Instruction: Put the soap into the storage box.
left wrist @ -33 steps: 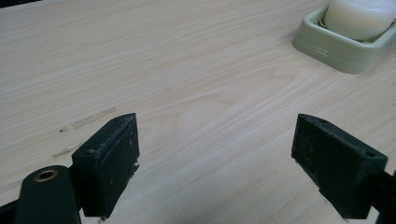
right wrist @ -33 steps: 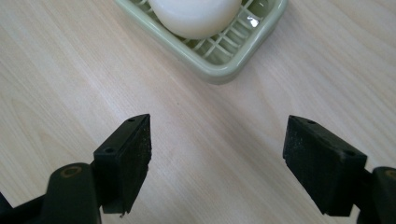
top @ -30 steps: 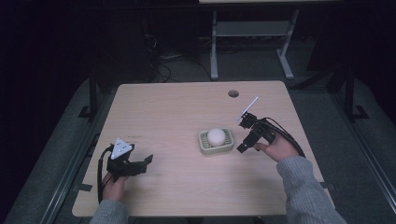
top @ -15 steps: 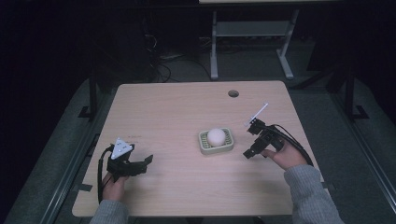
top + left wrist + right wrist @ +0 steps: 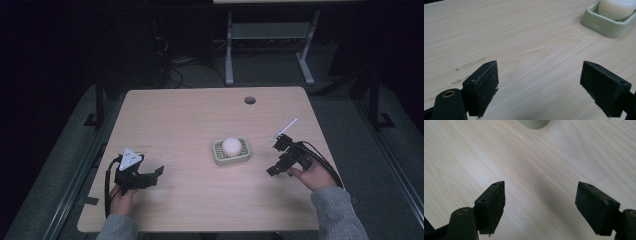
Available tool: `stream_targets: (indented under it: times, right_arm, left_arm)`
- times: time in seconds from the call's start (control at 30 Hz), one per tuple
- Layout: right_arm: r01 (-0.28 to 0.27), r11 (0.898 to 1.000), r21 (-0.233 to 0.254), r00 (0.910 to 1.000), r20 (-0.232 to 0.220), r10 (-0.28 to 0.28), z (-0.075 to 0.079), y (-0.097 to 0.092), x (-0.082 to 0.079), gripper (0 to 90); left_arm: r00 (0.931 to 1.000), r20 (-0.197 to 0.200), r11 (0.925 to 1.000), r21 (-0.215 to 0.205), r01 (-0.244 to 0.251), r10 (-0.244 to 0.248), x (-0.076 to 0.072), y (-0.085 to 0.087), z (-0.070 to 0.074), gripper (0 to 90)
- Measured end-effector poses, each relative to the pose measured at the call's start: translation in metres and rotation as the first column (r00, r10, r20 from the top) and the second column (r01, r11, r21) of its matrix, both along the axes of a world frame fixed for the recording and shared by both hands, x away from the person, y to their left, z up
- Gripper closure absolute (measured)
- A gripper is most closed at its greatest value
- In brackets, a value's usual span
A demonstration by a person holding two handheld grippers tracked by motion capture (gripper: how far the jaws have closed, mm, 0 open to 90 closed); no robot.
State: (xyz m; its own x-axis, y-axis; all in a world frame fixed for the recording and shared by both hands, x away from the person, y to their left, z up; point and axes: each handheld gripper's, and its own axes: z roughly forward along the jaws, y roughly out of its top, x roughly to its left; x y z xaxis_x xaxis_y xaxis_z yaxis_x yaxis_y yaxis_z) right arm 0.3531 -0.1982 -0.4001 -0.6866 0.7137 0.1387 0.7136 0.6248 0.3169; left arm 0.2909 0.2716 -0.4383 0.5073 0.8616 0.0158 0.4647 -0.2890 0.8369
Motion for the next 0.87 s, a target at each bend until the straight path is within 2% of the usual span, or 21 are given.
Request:
stream_targets:
  times: [0.87]
  right_arm:
    - [0.024, 1.000, 0.019, 0.9997, -0.005, -0.024, -0.019, -0.016, -0.032, 23.4]
  left_arm:
    - [1.0000, 0.002, 1.0000, 0.005, 0.003, -0.003, 0.000, -0.001, -0.001, 14.8]
